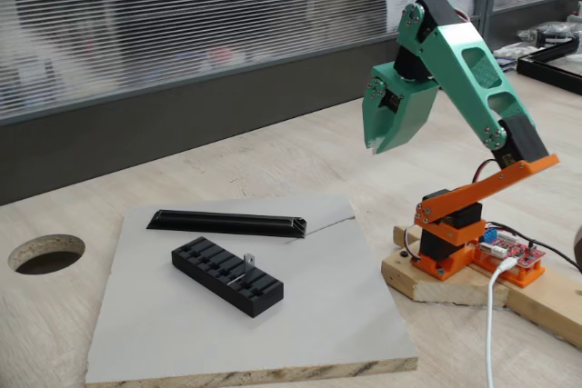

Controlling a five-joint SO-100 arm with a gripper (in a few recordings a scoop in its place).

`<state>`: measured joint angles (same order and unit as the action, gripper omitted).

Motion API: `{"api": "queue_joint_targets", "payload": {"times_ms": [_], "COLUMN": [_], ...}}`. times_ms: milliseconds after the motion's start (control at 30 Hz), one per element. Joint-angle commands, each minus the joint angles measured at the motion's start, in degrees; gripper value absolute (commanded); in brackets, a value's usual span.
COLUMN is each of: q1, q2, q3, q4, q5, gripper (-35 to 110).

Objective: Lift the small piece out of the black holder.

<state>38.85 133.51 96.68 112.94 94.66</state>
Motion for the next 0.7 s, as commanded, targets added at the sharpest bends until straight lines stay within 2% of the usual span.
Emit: {"api": "queue_joint_targets", "payload": {"times_ms": [0, 233, 400, 533, 667], "q1": [-7.8, -22.7, -32.0, -38.7, -44.5], "q2": [-1.6, -7.8, -12.1, -14.6, -19.9], "q3": [-0.5, -0.5, -0.5, -0.5, -0.5], "q4": [-4.3, -18.2, -20.0, -20.5, -20.5], "q5": [2.0, 26.9, 42.2, 48.2, 49.0], "gripper": [8, 7, 8, 8, 8]}}
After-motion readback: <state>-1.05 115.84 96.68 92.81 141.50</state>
